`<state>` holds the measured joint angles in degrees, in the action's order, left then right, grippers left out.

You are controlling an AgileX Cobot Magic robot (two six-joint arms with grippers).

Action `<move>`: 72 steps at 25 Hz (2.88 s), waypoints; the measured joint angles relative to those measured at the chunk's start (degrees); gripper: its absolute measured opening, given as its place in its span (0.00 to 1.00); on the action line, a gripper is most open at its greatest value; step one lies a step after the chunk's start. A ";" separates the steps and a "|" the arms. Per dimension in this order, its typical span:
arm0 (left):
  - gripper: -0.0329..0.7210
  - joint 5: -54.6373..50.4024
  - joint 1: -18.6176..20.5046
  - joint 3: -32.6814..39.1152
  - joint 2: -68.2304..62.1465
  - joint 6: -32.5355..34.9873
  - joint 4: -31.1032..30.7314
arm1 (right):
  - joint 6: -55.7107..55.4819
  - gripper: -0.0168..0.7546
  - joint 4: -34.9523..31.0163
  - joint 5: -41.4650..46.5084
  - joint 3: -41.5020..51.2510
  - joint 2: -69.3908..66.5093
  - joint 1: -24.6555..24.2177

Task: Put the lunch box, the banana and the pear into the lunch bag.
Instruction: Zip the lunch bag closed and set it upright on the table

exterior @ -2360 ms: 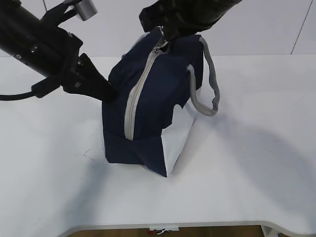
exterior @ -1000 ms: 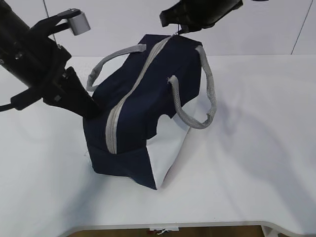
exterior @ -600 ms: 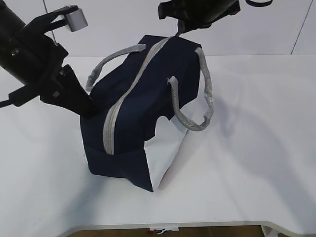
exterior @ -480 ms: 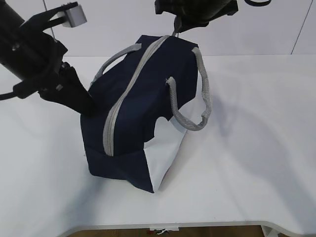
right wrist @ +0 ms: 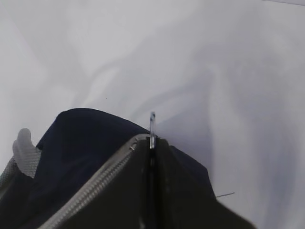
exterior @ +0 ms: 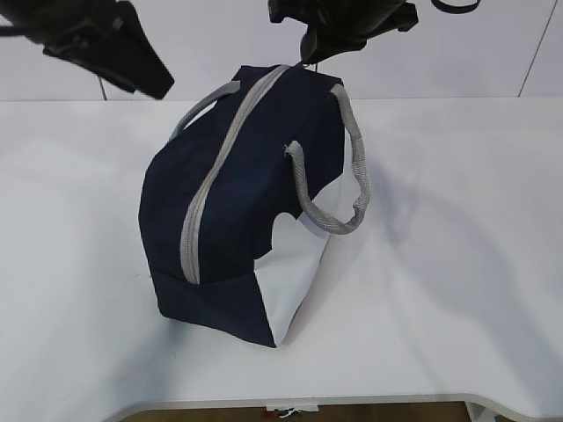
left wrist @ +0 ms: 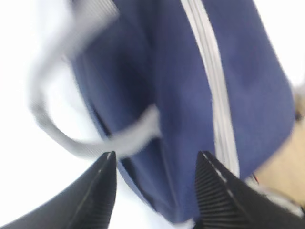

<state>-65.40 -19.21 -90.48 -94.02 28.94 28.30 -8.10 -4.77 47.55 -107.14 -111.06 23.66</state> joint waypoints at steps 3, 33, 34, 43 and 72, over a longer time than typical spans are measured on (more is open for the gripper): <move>0.58 1.85 0.00 -4.36 -1.24 -2.65 -0.26 | 0.08 0.04 -0.13 0.00 0.00 0.00 0.00; 0.59 9.46 0.00 -13.35 -21.32 -3.76 15.55 | 0.26 0.04 -5.24 -2.19 0.00 0.00 0.00; 0.59 9.46 0.00 -13.39 -21.81 -3.76 15.67 | 0.26 0.04 -5.53 -2.47 0.00 0.00 0.00; 0.52 9.74 0.00 -13.49 -24.83 -1.32 16.09 | 0.26 0.04 -6.05 -2.93 0.00 0.00 0.00; 0.06 -0.35 2.14 -13.49 -21.47 14.55 15.97 | 2.21 0.04 -6.73 -5.58 0.00 -0.29 0.00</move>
<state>-65.75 -17.07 -103.97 -115.49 43.49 44.26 -5.89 -11.51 41.97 -107.14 -111.35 23.66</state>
